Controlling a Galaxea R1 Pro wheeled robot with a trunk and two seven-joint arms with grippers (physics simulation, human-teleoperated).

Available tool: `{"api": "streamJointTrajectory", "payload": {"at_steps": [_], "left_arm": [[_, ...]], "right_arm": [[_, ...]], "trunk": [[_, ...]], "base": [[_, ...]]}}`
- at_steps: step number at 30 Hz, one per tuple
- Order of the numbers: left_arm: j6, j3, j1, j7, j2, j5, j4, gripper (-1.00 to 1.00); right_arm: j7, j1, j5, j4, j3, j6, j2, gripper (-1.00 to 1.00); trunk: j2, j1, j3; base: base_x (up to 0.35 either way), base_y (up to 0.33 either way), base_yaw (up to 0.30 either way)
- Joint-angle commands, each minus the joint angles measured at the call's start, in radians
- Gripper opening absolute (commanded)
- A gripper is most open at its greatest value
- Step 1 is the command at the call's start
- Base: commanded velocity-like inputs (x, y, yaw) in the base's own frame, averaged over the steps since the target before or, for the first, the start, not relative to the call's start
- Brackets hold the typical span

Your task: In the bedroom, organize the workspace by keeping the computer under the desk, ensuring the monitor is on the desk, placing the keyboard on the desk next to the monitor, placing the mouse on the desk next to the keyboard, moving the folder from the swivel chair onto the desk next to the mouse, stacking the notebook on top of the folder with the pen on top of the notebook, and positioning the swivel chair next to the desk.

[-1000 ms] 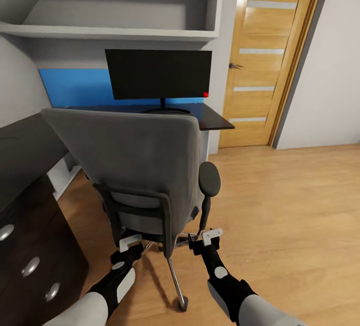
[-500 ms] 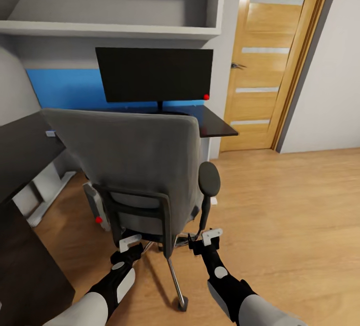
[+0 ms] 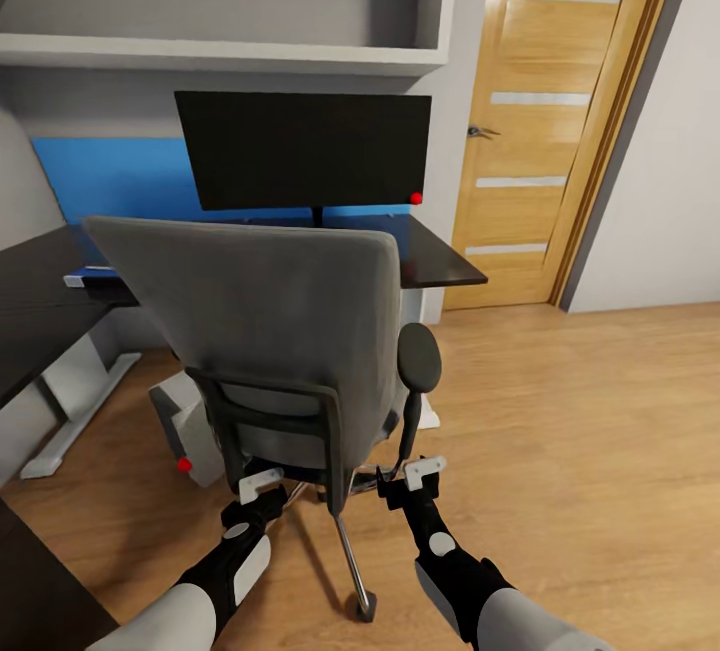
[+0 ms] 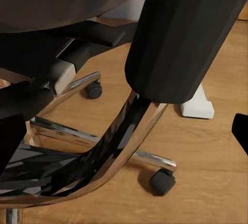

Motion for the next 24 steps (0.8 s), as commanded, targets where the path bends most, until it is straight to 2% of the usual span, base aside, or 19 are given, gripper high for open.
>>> {"api": "streamJointTrajectory", "payload": {"at_steps": [1, 5, 13, 24], "left_arm": [[-0.005, 0.005, -0.001, -0.001, 0.000, 0.003, -0.001, 1.00], [-0.005, 0.005, -0.001, -0.001, 0.000, 0.002, -0.001, 1.00], [-0.005, 0.006, -0.001, -0.001, 0.000, 0.003, -0.001, 1.00], [-0.005, 0.006, -0.001, -0.001, 0.000, 0.002, -0.001, 1.00]], "right_arm": [[-0.009, -0.001, -0.009, 0.003, 0.001, -0.004, 0.000, 1.00], [-0.009, -0.001, -0.009, 0.003, 0.001, -0.004, 0.000, 1.00], [-0.010, -0.001, -0.009, 0.003, 0.001, -0.004, 0.000, 1.00], [-0.009, -0.001, -0.009, 0.003, 0.001, -0.004, 0.000, 1.00]], "trunk": [[0.000, 0.000, -0.001], [0.000, 0.000, -0.001], [0.000, 0.000, -0.001], [0.000, 0.000, -0.001]], "base": [[0.037, 0.000, 0.000], [-0.053, 0.000, 0.000], [-0.295, -0.012, 0.000], [-0.165, -0.115, 0.000]]}}
